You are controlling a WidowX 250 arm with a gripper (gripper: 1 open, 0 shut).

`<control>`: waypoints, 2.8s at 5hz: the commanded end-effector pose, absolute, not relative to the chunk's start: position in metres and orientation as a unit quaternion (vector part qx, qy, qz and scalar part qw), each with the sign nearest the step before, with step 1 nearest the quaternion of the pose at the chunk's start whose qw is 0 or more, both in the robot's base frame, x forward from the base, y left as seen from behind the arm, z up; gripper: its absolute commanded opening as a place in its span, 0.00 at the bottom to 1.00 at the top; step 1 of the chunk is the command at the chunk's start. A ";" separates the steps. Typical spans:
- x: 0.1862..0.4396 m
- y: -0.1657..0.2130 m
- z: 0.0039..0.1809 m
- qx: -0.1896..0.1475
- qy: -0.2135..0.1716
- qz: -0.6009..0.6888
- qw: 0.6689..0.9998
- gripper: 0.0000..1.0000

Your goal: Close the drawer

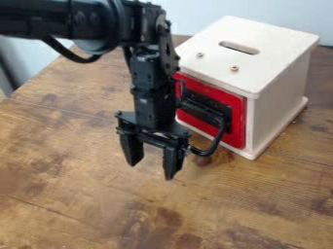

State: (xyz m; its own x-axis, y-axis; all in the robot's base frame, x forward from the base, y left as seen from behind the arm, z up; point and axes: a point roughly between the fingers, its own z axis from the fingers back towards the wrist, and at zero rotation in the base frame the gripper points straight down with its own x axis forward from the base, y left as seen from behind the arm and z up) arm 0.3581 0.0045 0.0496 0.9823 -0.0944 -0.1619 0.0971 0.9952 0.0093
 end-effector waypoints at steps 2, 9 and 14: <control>0.353 -0.004 0.099 0.020 0.034 -0.067 0.997 1.00; 0.362 0.010 0.099 0.016 0.012 -0.047 0.999 1.00; 0.354 -0.004 0.081 0.014 0.022 -0.073 0.997 1.00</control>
